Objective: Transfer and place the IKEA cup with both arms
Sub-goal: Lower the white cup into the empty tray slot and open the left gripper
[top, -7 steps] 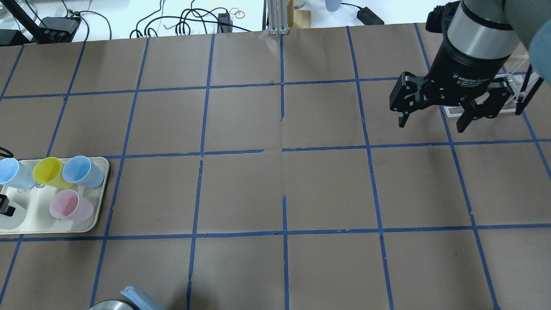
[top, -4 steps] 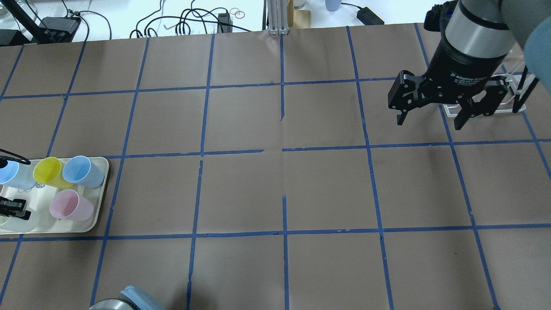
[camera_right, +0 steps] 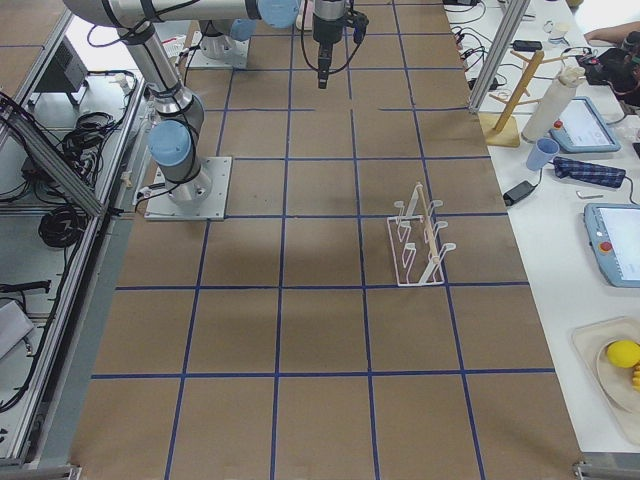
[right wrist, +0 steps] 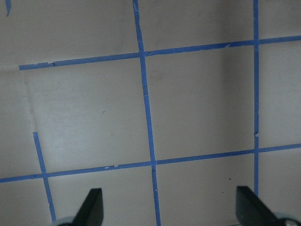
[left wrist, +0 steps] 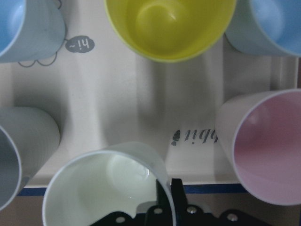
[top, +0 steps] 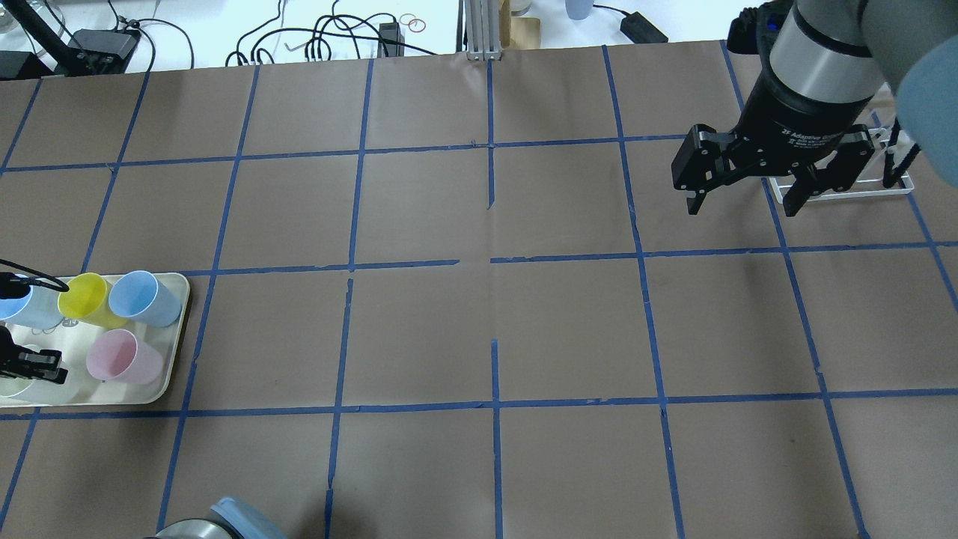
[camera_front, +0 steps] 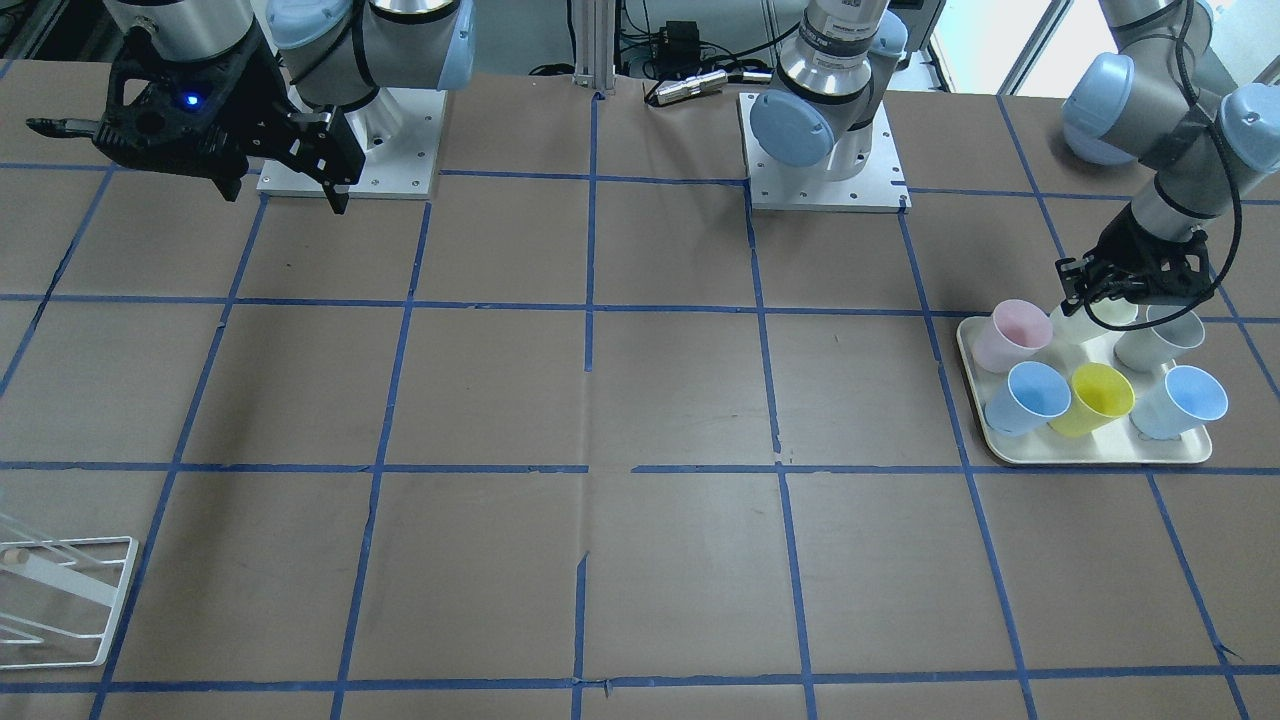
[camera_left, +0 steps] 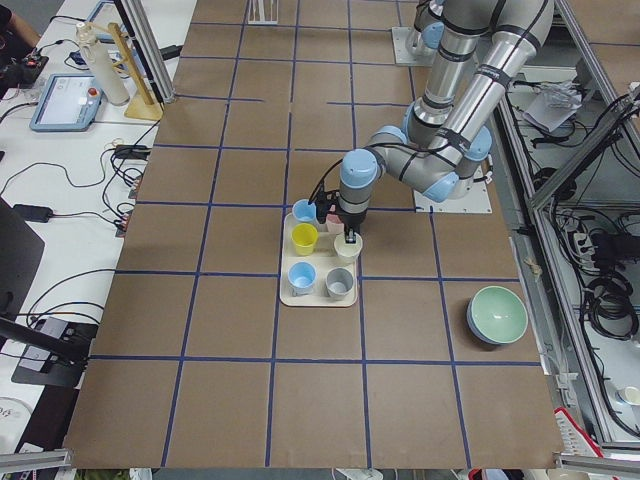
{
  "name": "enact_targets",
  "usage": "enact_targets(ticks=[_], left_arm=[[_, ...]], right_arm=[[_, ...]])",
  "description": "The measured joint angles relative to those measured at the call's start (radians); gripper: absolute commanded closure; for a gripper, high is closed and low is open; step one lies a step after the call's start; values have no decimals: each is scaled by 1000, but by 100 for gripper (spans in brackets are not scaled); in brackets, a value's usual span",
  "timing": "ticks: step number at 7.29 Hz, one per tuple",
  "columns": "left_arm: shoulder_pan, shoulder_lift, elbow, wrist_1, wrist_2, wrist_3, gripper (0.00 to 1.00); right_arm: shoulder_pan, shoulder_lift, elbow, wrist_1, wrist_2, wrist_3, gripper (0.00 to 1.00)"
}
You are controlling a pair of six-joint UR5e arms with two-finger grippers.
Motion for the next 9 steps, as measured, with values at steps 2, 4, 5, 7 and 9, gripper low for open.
enact_targets(ticks=[2,4,5,7,9], left_arm=[[-1,-6,1,13,-18,0,100],[-2,-13,5,18,-34,0,95],[-2,-18,6,21,-36,0,17],[-2,-24,7,35,-38,1,1],[-6,-22,9,38,-36,0,1]], right_arm=[[-4,-6,-1,9,8,-32,0],[-6,-7,-2,13,30,-33,0],[-7,-8,-3,14,34,-31,0],[-10,-9,-3,30,40,-26,0],[-11,-8,-4,41,45,-25,0]])
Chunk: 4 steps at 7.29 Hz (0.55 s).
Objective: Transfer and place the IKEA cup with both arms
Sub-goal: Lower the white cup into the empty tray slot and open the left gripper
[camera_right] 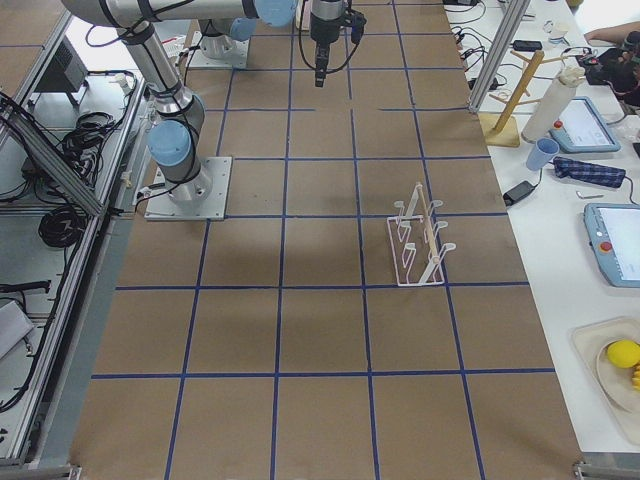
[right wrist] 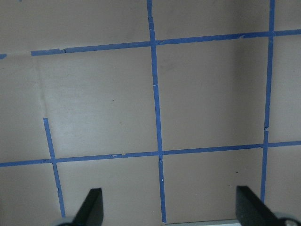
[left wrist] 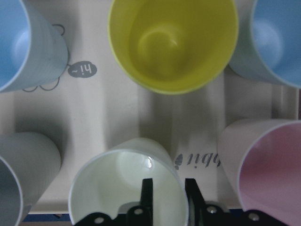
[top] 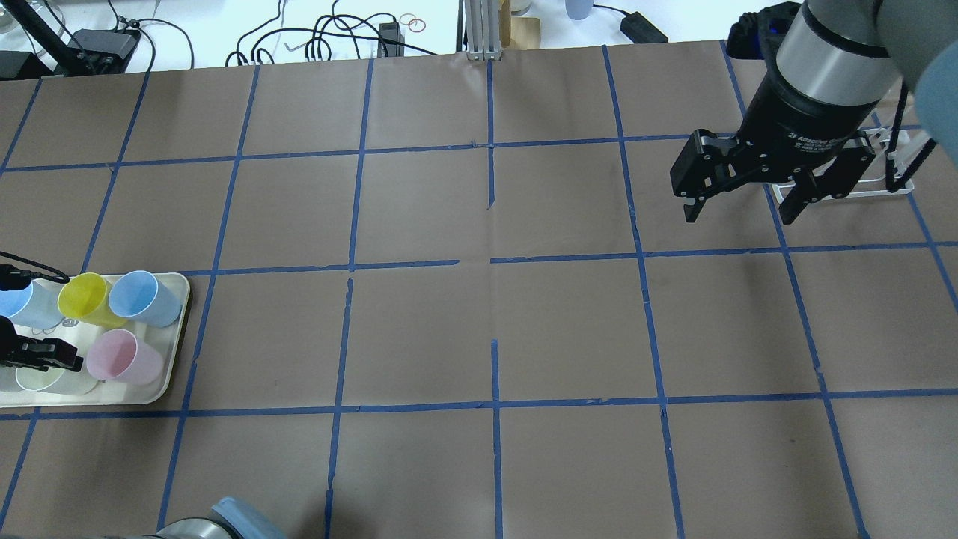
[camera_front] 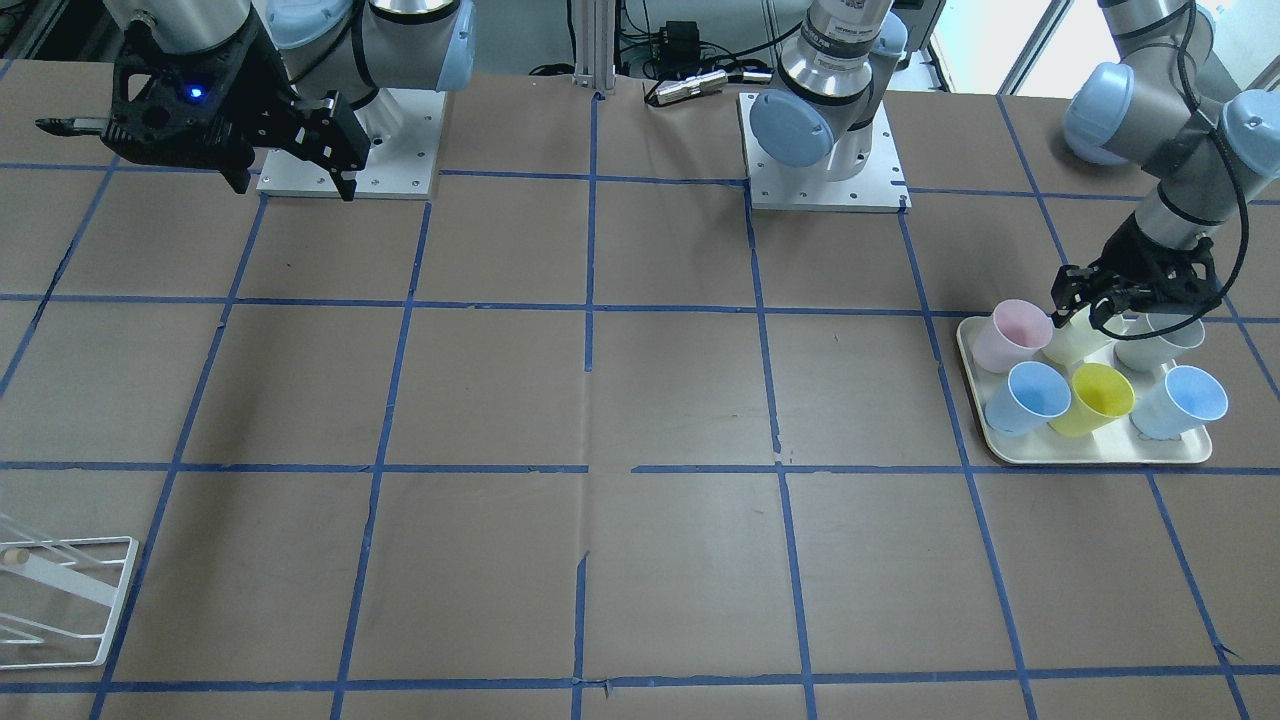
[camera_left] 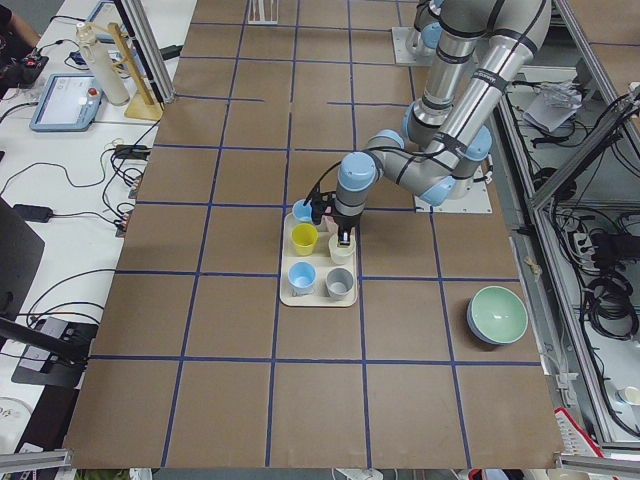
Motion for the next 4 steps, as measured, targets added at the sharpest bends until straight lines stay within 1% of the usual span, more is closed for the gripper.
enact_targets(ticks=[2,3,4], left_arm=[[-28,22,22,-29,8,0,1],[-47,38,58,-79,11,0,1],[-72,53,118,-163,14,-2,1]], right_arm=[[-1,1,0,2,15,9,0],[0,1,0,3,17,29,0],[2,0,1,4,18,46,0]])
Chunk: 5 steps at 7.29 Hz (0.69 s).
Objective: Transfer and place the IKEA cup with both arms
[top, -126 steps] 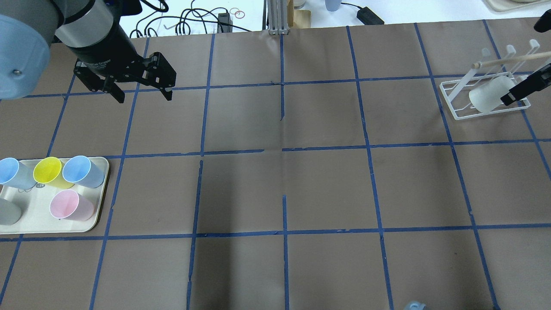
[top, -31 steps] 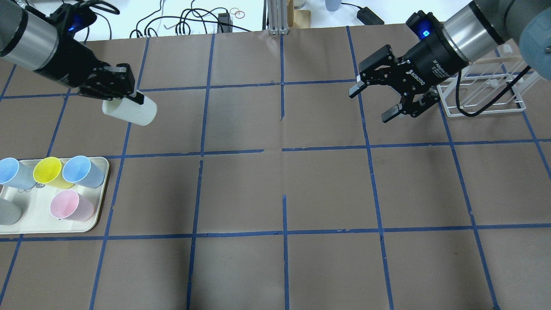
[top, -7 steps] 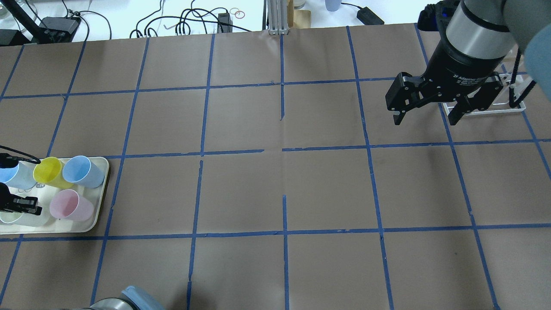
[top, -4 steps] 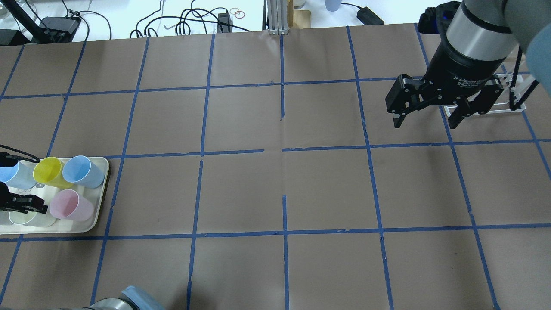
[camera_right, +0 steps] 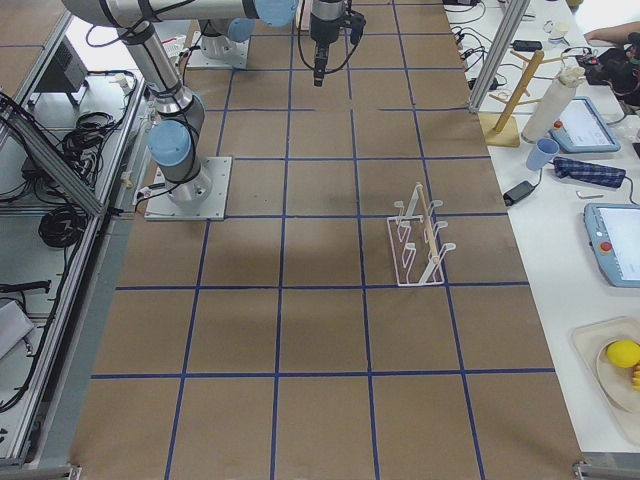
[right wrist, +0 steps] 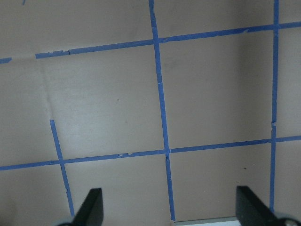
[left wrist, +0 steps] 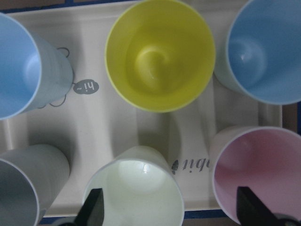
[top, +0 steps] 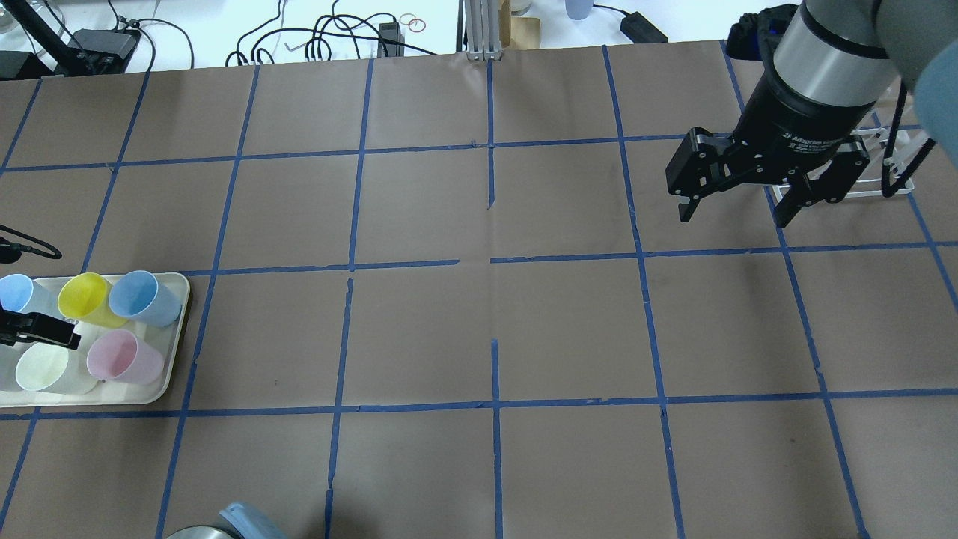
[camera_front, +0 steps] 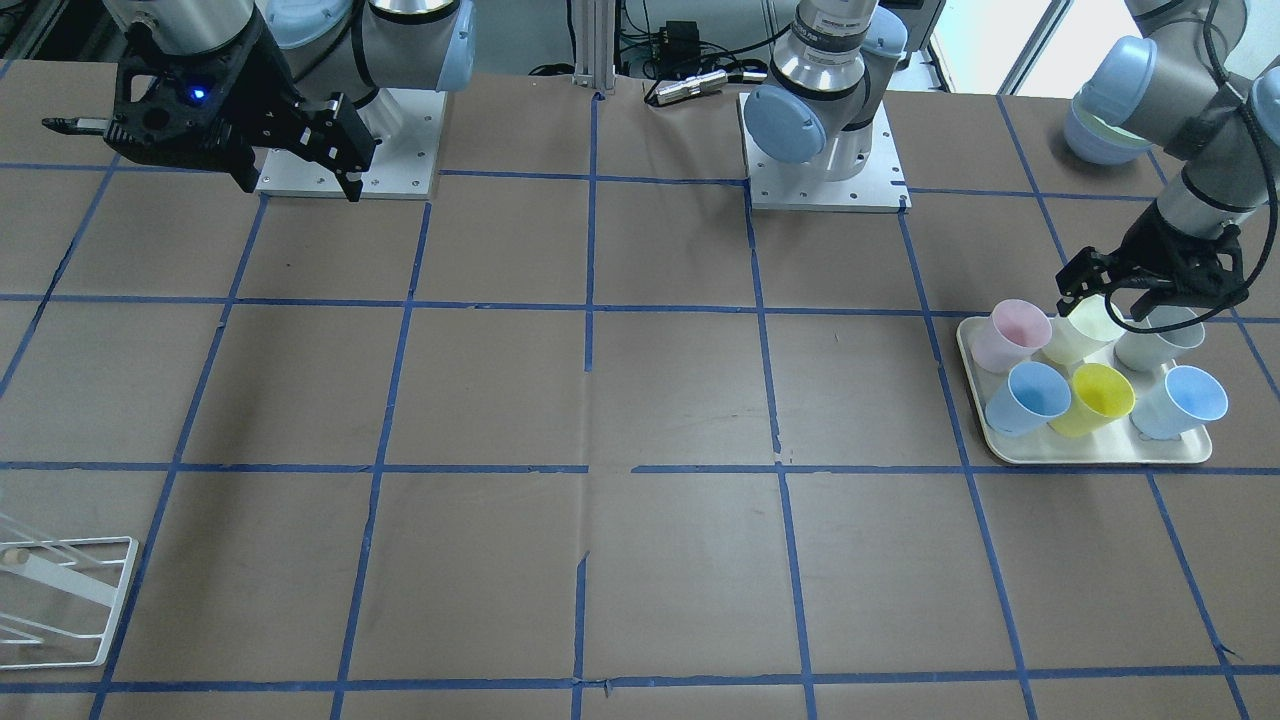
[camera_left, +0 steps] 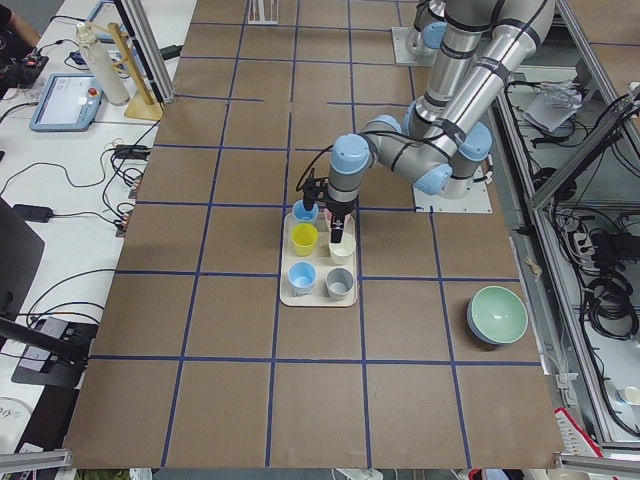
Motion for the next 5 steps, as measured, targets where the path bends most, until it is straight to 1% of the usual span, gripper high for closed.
enact_targets(ticks=[2,3,5], left_arm=[[-82,23,166,-223,6,-39,1],[-137,29,238,-305,6,-94,1],[-302,38,333,-400,6,-267,1]], right_arm=[[-2,-1,0,2,3,11,0],[-3,-1,0,2,4,12,0],[-4,-2,0,1,4,11,0]])
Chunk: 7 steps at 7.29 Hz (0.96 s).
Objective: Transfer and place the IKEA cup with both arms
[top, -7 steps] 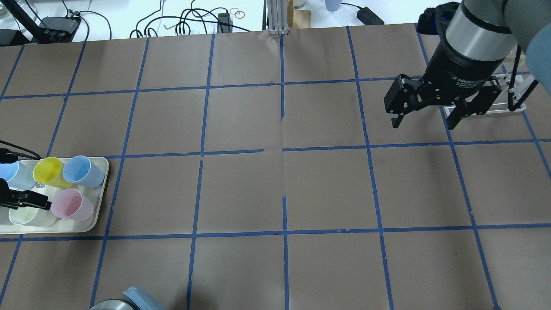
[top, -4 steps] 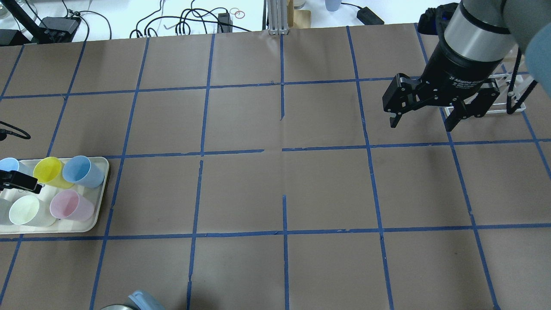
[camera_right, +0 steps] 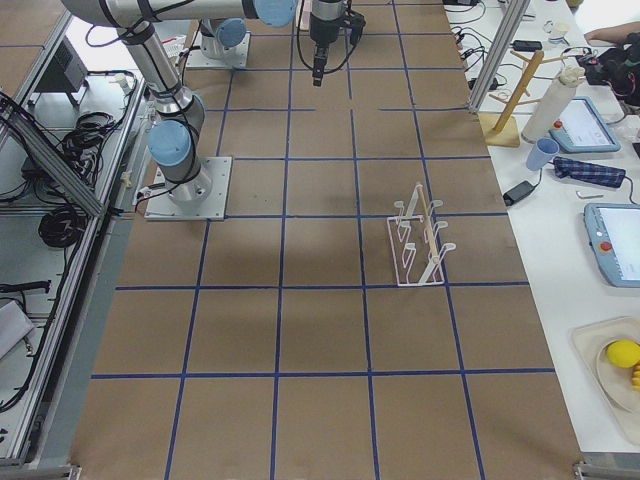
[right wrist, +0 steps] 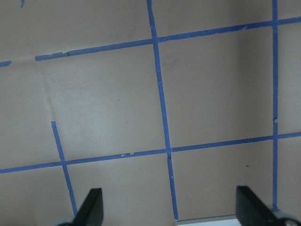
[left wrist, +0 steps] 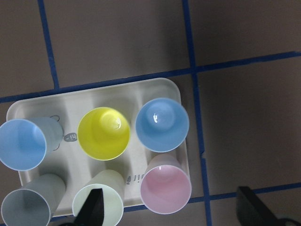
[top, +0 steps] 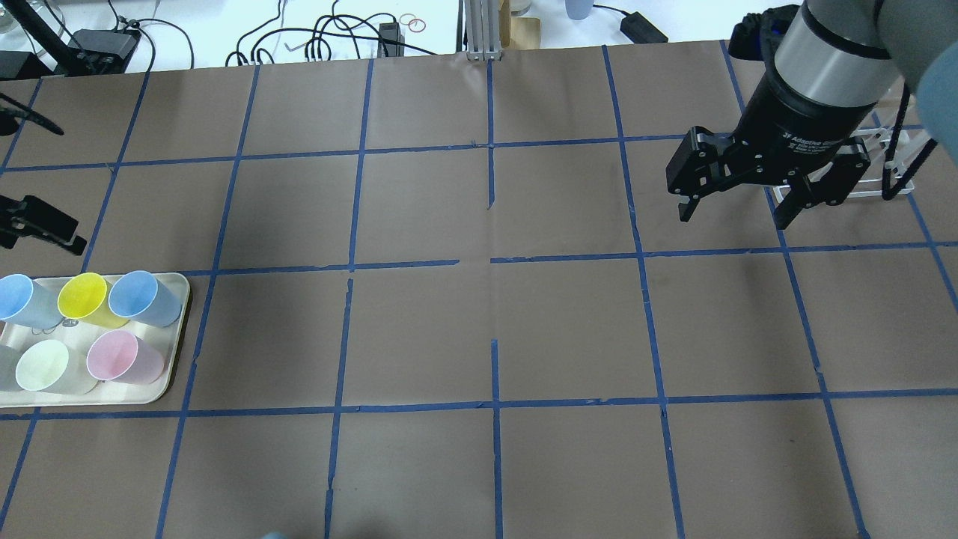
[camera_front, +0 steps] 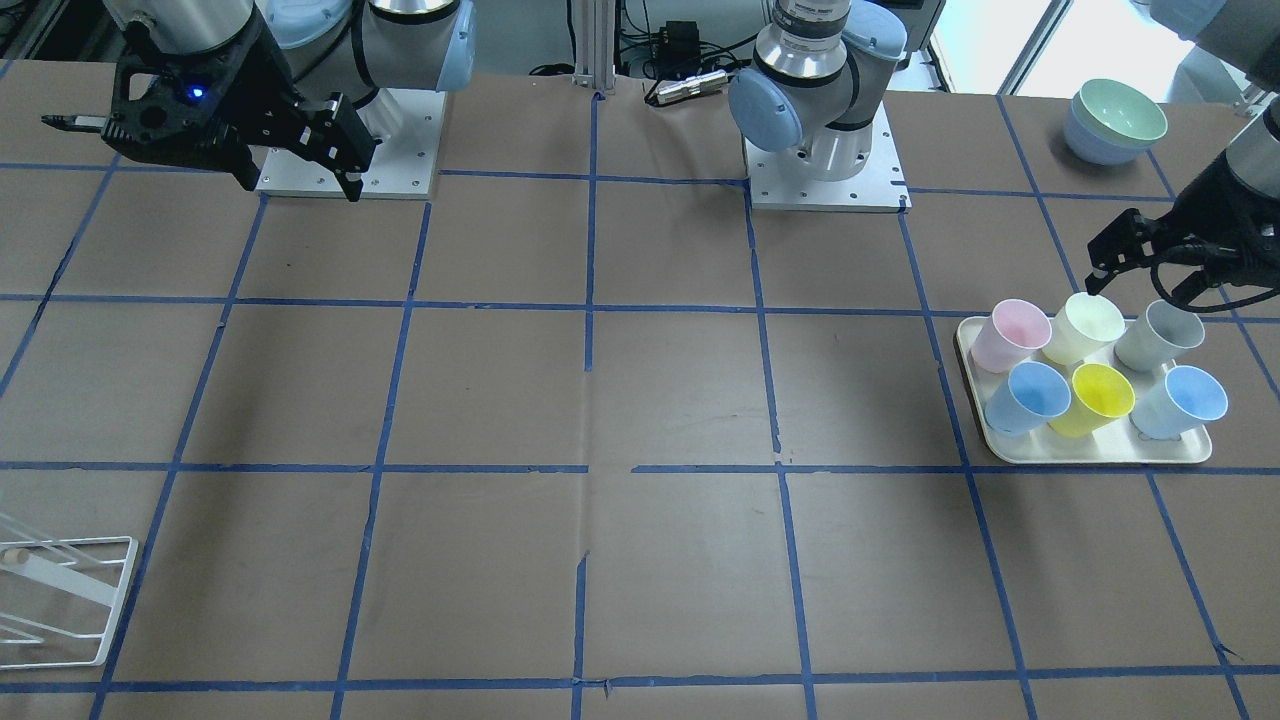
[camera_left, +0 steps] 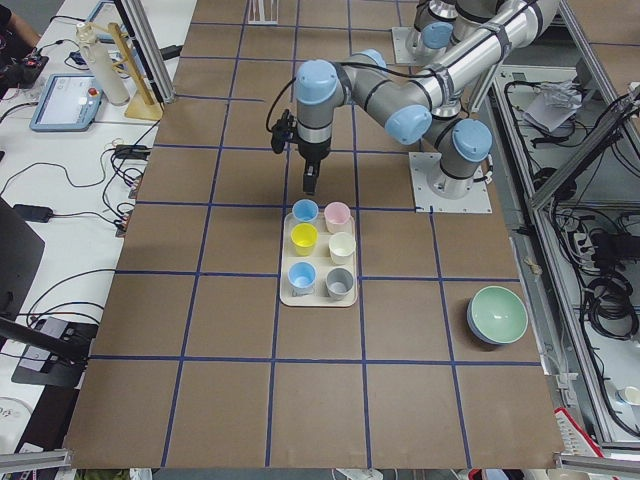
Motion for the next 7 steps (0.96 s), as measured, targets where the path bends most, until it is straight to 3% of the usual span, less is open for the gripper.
enact_targets(ticks=[4,7], left_arm=[[-334,39,90,-143,0,-472,1],[-510,67,89,-144,0,-641,0]], right_arm=[[3,-7,-7,-3,-13,-4,0],[1,-11,-8,-3,-12,-9,0]])
